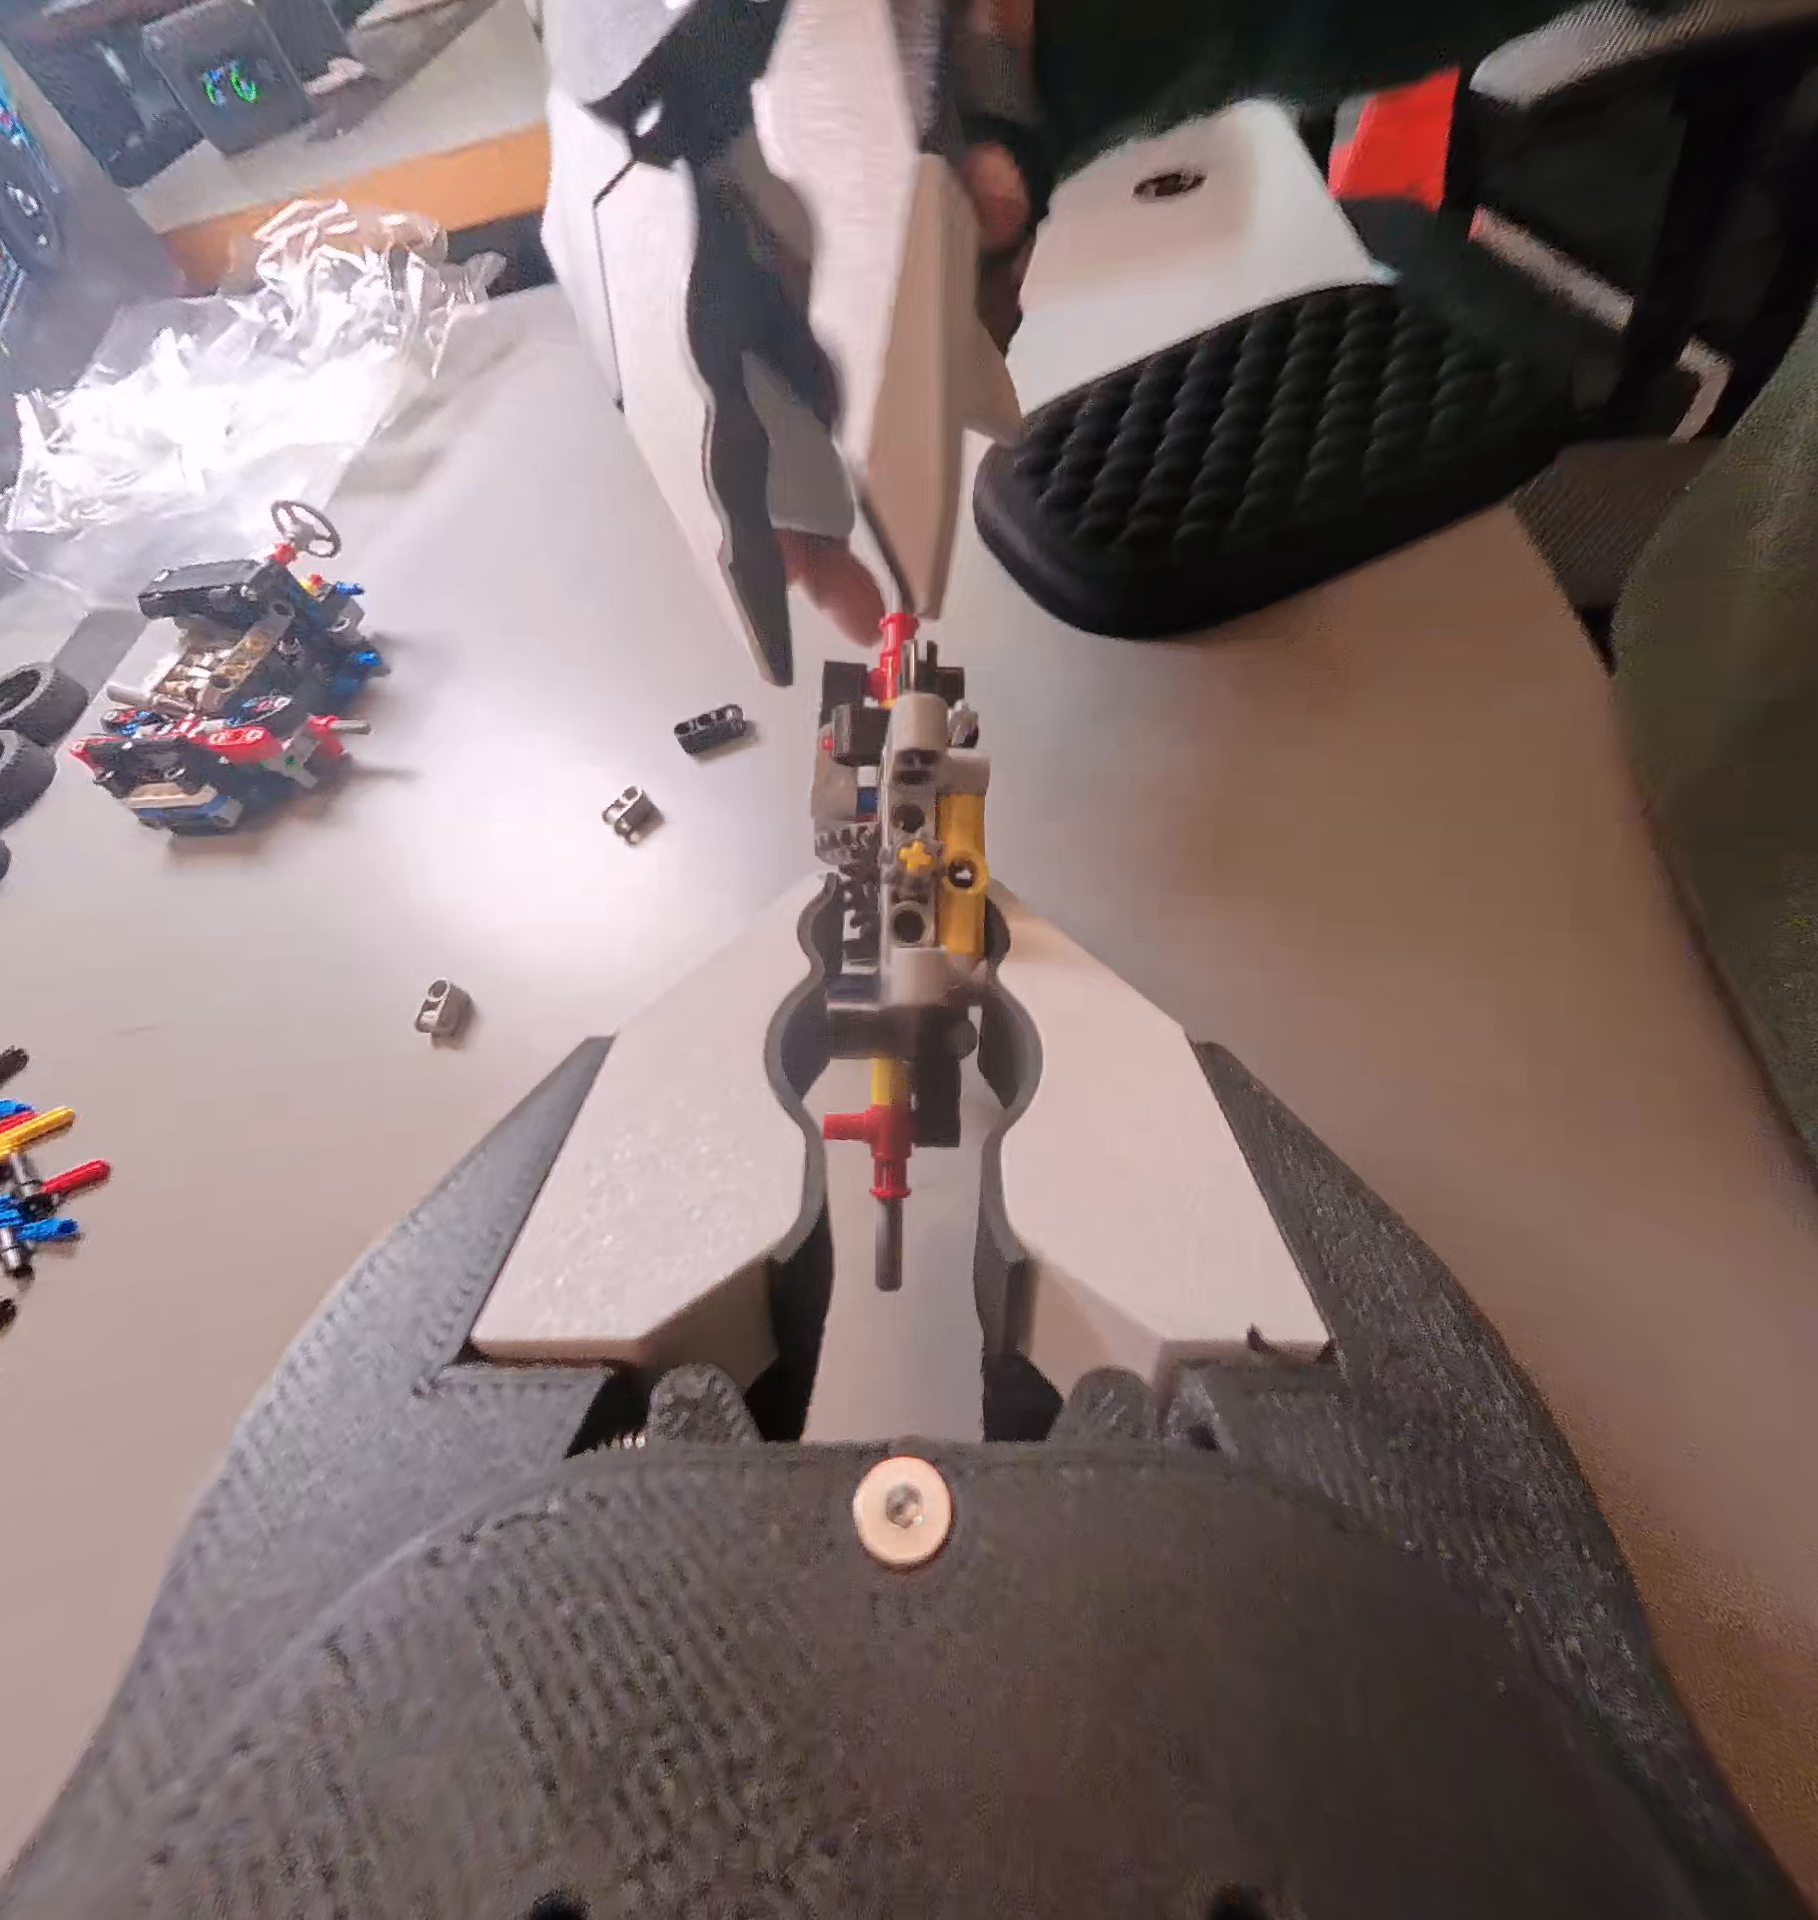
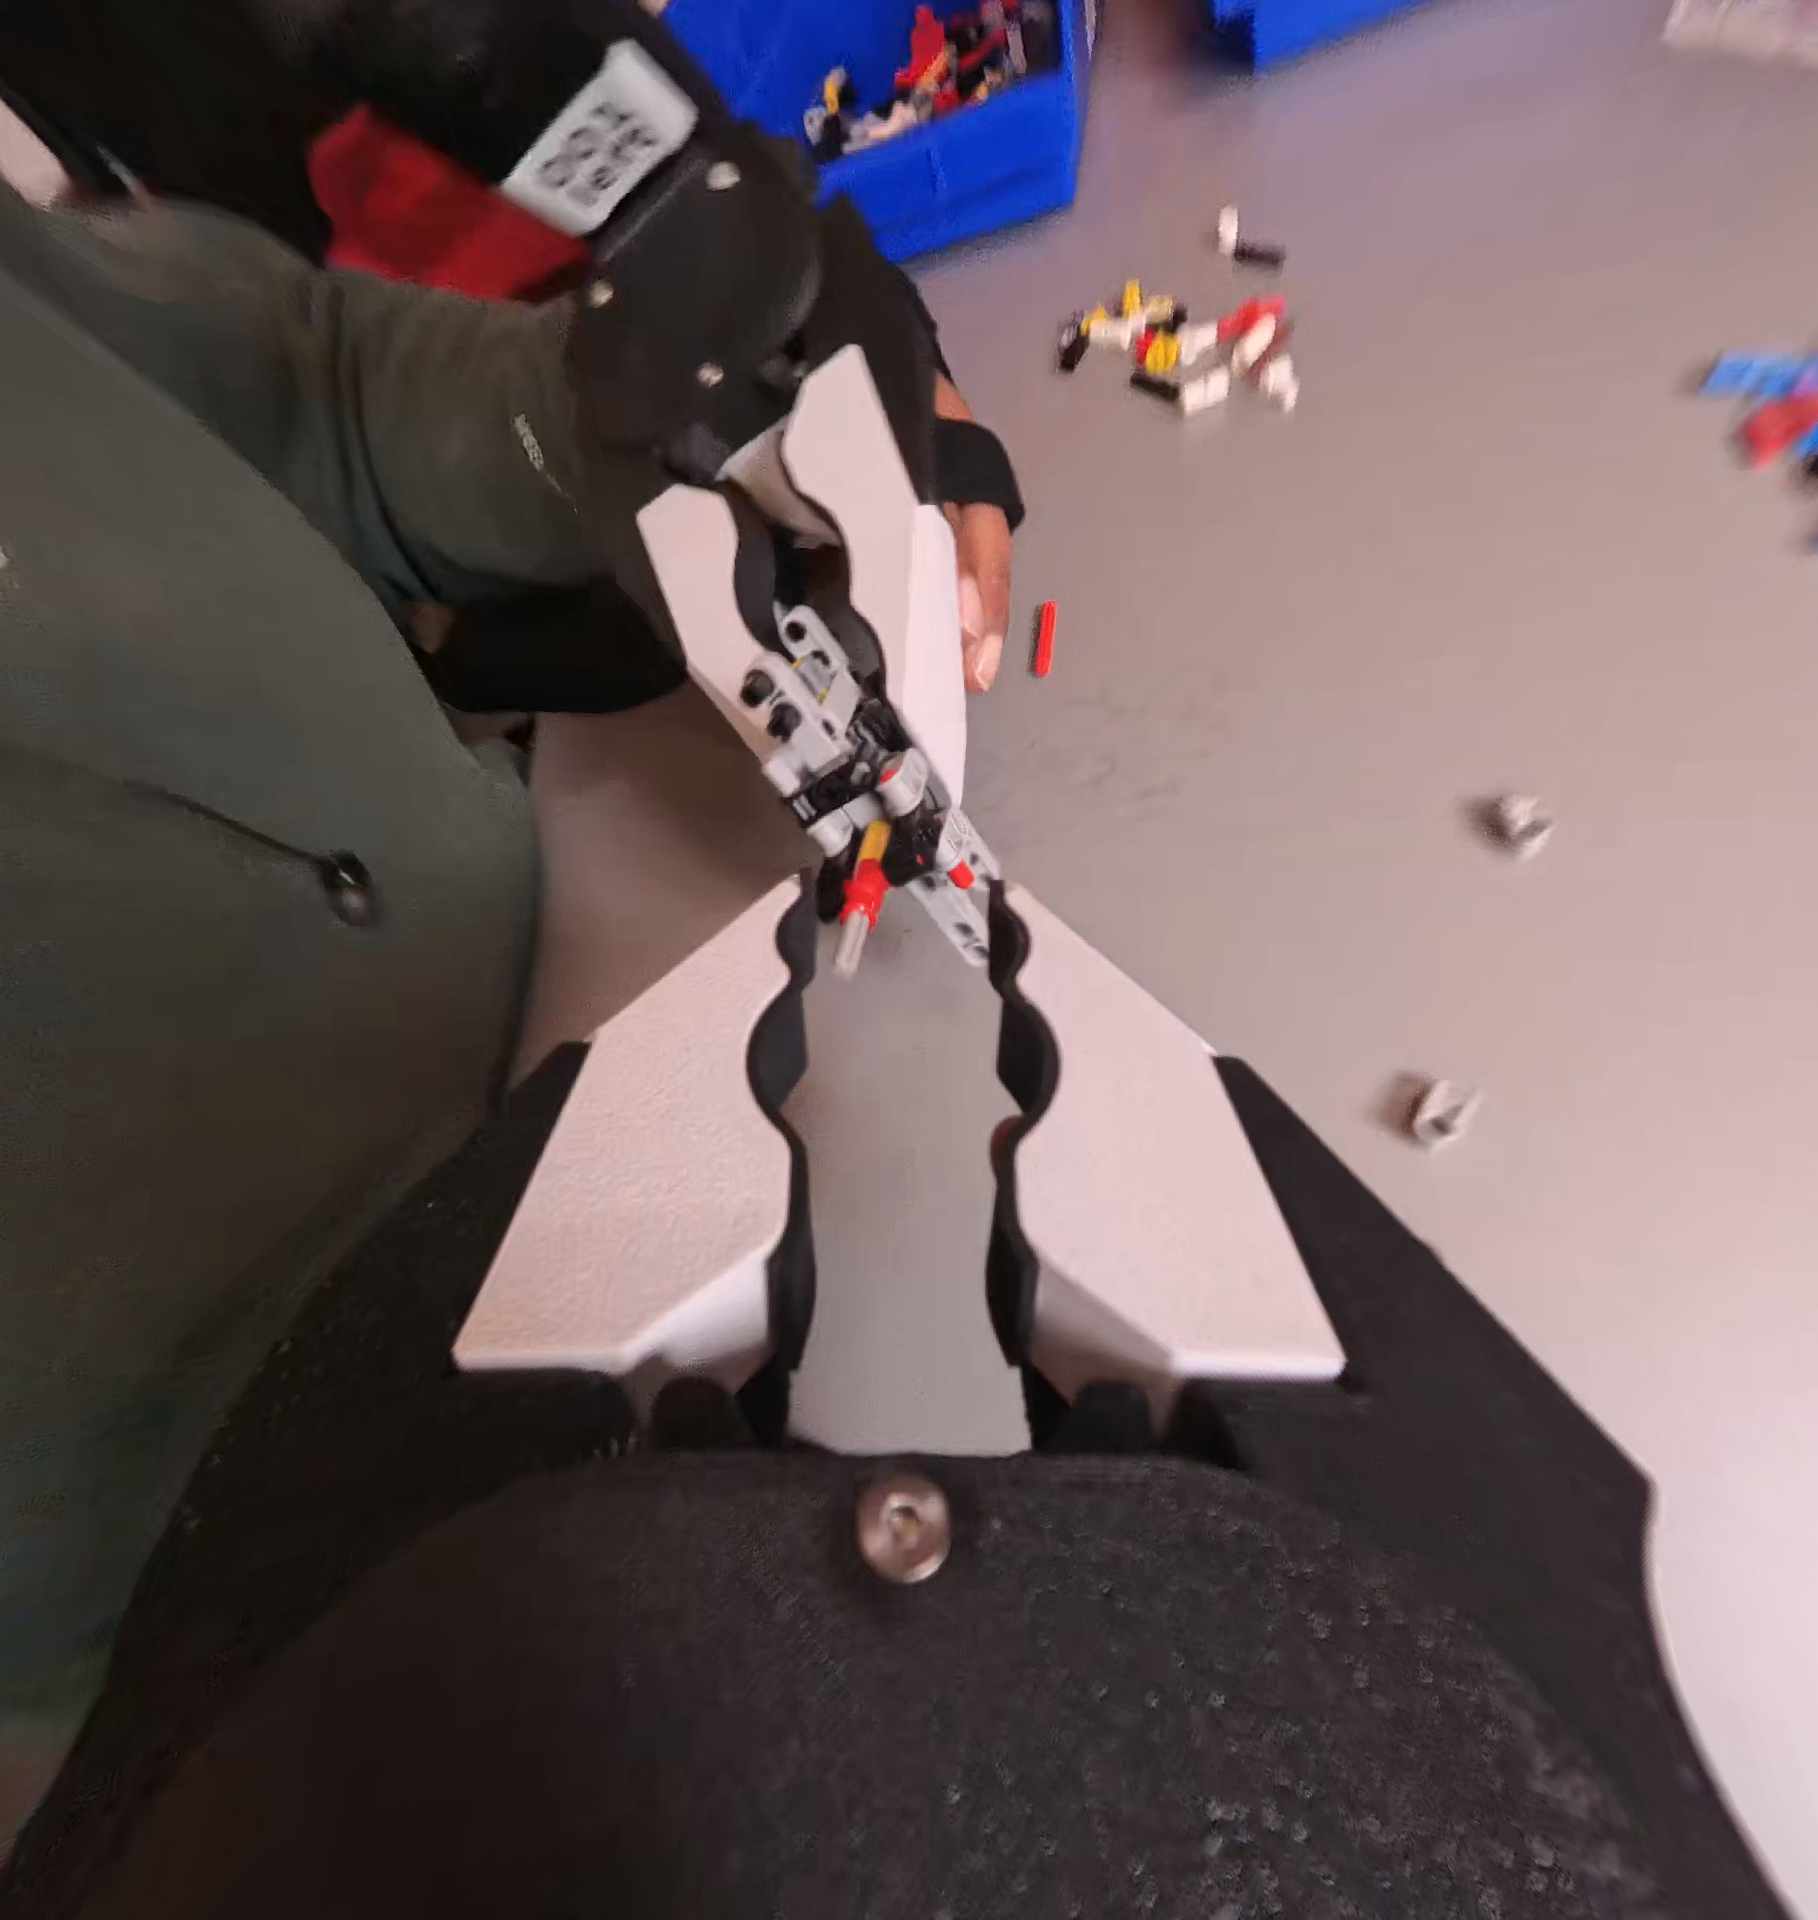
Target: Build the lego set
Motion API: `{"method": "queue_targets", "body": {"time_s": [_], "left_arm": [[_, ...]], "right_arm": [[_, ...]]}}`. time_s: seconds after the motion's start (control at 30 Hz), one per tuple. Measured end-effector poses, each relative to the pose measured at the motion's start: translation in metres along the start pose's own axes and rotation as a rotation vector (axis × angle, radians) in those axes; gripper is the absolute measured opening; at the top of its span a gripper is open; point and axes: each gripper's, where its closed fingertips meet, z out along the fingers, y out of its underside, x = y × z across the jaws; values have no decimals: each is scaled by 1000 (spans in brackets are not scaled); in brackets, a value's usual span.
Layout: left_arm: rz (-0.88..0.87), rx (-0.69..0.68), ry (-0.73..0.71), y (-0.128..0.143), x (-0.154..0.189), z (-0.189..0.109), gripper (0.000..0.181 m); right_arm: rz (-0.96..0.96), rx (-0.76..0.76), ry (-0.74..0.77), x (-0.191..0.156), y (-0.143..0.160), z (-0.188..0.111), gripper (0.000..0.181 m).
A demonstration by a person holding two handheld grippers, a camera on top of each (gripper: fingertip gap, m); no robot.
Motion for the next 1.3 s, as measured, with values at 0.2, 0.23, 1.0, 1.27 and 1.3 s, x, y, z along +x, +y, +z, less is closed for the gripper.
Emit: {"method": "queue_targets", "body": {"time_s": [0.2, 0.23, 1.0, 1.27, 1.3], "left_arm": [[17, 86, 40, -14, 7, -4, 20], [25, 89, 42, -15, 8, -4, 20], [-6, 170, 123, -22, 18, -10, 19], [116, 141, 44, -29, 14, -14, 20], [123, 138, 41, -29, 14, -14, 20]], "right_arm": [[-364, 102, 141, -22, -11, 10, 50], [-410, 111, 163, -25, -11, 14, 48], [-524, 98, 175, -32, -12, 32, 26], [-637, 178, 233, -36, -20, 27, 27], [-644, 184, 224, -38, -20, 27, 29]]}}
